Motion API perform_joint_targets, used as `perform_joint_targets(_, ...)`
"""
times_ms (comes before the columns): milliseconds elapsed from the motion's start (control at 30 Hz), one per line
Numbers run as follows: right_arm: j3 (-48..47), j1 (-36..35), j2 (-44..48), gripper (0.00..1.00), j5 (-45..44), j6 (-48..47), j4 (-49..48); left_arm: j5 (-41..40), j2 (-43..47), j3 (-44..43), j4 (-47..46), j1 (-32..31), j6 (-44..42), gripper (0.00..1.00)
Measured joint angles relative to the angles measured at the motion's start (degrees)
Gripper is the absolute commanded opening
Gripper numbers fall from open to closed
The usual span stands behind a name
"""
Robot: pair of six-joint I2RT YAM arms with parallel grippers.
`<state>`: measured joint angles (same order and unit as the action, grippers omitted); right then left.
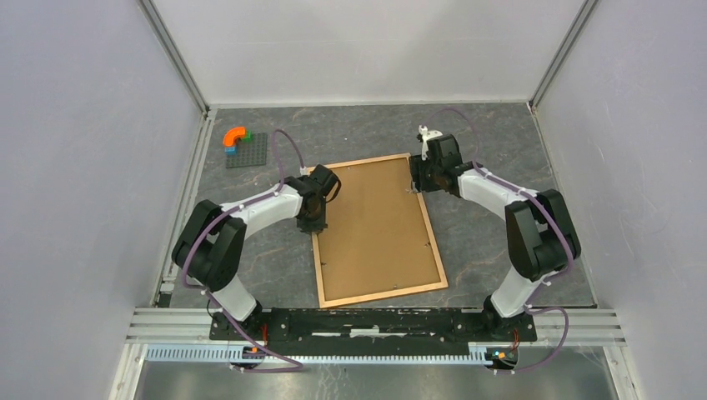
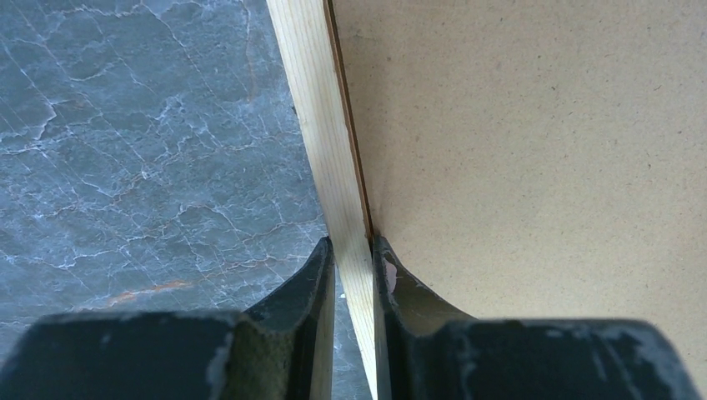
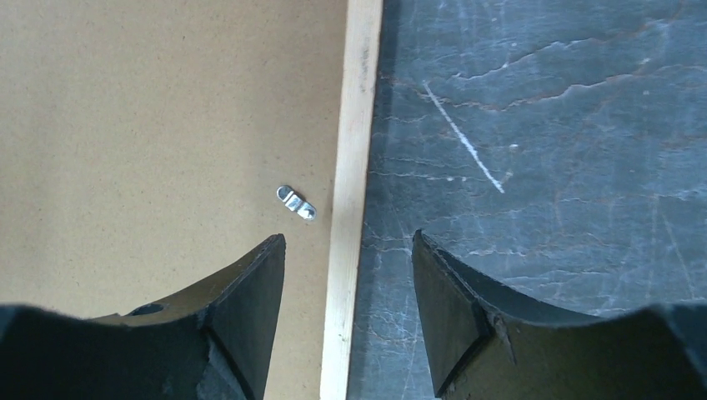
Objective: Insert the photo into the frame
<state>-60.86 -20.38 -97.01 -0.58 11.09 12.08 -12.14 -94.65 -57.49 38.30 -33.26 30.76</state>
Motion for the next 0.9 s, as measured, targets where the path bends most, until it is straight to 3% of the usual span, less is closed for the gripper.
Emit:
perform_joint_targets(667, -4.68, -4.24, -9.11, 0.52, -7.21, -0.42, 0.07, -0.02, -1.03, -1.03, 0.68, 0.00, 0.00, 0.05)
perform_joint_targets(900, -5.27, -5.81, -9.46, 0.43, -11.65, 1.20, 0.94, -0.02, -1.07, -1.03, 0.68, 0.00, 0.00, 0.04)
